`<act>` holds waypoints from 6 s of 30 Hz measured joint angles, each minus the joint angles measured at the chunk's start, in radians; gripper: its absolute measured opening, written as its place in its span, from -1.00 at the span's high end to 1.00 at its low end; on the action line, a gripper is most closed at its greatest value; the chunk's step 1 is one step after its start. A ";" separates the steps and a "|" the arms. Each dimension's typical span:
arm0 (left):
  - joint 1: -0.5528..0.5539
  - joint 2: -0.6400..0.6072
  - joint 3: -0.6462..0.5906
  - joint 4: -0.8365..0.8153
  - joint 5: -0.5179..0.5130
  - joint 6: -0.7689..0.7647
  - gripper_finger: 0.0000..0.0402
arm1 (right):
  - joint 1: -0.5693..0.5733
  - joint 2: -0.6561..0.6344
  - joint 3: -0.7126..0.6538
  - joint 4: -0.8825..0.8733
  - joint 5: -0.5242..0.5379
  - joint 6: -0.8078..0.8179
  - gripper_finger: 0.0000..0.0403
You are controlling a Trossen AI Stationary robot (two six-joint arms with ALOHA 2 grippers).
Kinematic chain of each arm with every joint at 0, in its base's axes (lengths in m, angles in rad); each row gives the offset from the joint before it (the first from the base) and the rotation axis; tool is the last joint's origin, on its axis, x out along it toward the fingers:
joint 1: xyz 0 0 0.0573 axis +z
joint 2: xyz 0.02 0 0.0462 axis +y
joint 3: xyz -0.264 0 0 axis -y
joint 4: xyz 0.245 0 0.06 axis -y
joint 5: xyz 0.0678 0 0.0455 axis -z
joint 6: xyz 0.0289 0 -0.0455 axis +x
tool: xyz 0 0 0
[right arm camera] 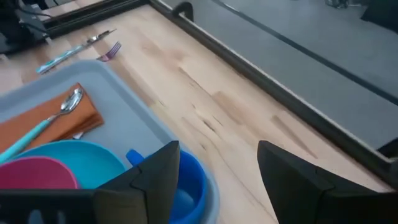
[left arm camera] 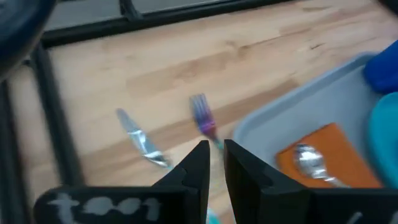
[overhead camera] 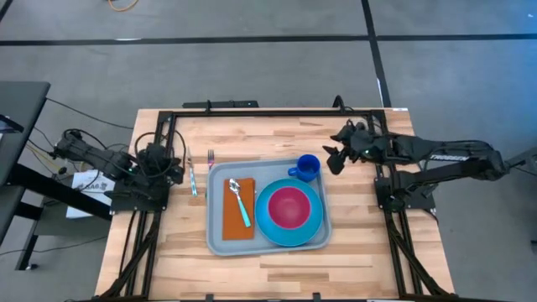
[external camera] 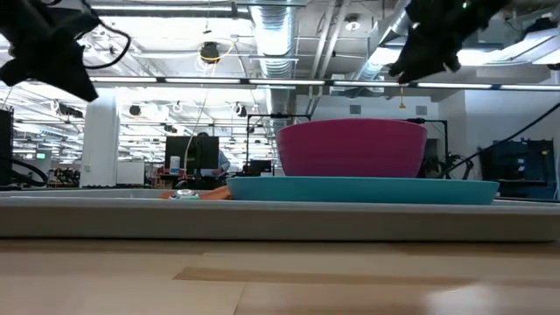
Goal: Set up tray
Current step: Put the green table knife to the left of the spoon on top of the orange table napkin
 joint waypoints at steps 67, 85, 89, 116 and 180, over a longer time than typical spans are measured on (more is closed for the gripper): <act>0.312 0.924 -0.017 0.450 0.151 -0.026 0.88 | 0.066 0.079 -0.253 0.654 0.305 -0.237 0.08; 0.323 0.924 -0.017 0.363 0.166 -0.156 0.55 | 0.066 0.079 -0.253 0.650 0.305 -0.237 0.10; 0.344 0.927 -0.017 0.359 0.238 -0.284 0.34 | 0.066 0.079 -0.253 0.637 0.304 -0.237 0.11; 0.299 1.249 -0.088 0.520 0.116 -0.633 0.92 | 0.069 0.080 -0.253 0.617 0.228 -0.236 0.13; -0.058 1.419 0.656 0.363 0.068 -0.681 0.91 | 0.087 0.080 -0.253 0.573 0.227 -0.182 0.12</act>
